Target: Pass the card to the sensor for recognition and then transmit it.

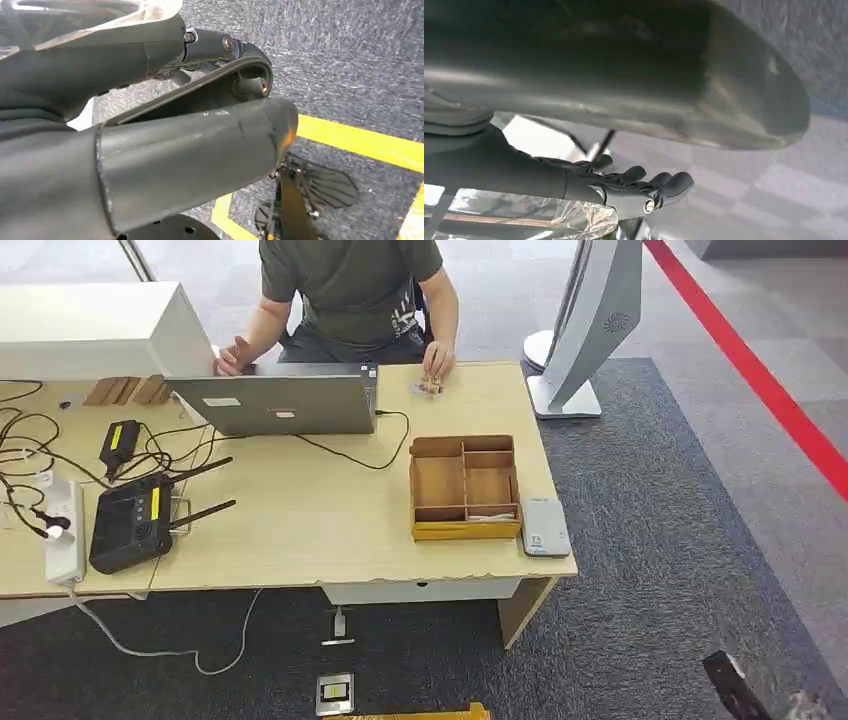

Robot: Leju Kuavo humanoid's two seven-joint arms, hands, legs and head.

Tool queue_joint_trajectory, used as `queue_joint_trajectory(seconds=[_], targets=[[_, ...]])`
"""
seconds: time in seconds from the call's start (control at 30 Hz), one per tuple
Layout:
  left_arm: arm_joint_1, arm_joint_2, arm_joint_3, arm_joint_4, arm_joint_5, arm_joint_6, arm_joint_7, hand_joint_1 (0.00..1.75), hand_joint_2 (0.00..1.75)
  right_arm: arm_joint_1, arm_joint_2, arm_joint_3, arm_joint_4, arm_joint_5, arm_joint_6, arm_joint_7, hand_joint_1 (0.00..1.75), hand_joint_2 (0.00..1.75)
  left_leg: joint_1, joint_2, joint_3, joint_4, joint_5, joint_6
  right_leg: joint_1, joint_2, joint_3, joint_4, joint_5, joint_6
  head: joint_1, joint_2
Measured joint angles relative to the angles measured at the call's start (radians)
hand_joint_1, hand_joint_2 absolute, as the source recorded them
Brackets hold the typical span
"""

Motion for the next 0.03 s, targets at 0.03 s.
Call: queue_joint_trajectory(seconds=[0.03], targets=[[0.0, 0.0, 0.002, 0.0, 0.0, 0.0, 0.0, 0.0, 0.0, 0.0, 0.014, -0.009, 0.012, -0.027, 0.003, -0.022, 0.0, 0.0, 0.0, 0.0, 0.0, 0.0, 0.0, 0.0, 0.0, 0.0, 0.0, 0.0, 0.0, 0.0, 0.0, 0.0]])
